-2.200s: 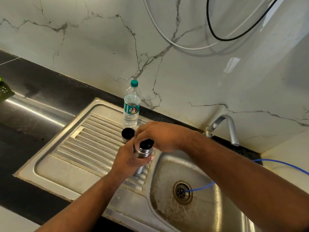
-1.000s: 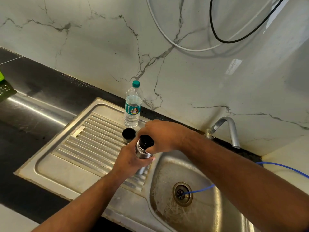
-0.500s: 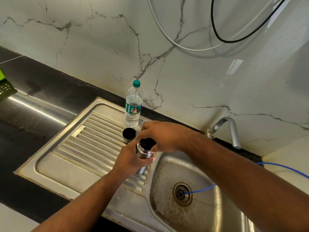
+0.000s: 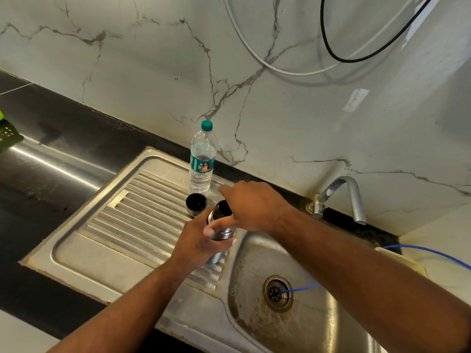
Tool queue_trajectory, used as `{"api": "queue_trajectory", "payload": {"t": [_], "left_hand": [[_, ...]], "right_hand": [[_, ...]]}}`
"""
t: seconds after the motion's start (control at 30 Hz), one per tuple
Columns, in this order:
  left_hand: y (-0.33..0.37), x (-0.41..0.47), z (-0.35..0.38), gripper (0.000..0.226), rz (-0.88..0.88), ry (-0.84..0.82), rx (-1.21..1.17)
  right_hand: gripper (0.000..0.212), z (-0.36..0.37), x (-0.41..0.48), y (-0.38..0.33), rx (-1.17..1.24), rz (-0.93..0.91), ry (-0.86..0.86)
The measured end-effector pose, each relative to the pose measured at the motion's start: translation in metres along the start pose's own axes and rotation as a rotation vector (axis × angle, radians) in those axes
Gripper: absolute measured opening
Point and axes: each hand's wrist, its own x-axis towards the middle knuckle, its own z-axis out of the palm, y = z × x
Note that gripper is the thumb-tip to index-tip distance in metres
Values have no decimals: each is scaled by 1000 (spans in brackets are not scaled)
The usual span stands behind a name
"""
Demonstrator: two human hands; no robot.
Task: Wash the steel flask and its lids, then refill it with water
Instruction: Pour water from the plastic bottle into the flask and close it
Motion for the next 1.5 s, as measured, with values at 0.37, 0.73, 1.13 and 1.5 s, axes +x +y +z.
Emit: {"api": "queue_trajectory", "payload": {"t": [0.37, 0.73, 1.13, 1.5], "left_hand": [[8, 0, -2, 66, -21, -4, -12], [11, 0, 4, 64, -41, 38, 49], [4, 0, 7, 55, -32, 34, 40], [-2, 0, 10, 55, -35, 47, 25]], "right_hand": [[50, -10, -1, 0, 66, -199, -68], [35, -12, -1, -8, -65, -132, 13], [65, -2, -2, -4, 114, -44, -53], [69, 0, 0, -3, -144, 53, -17]]}}
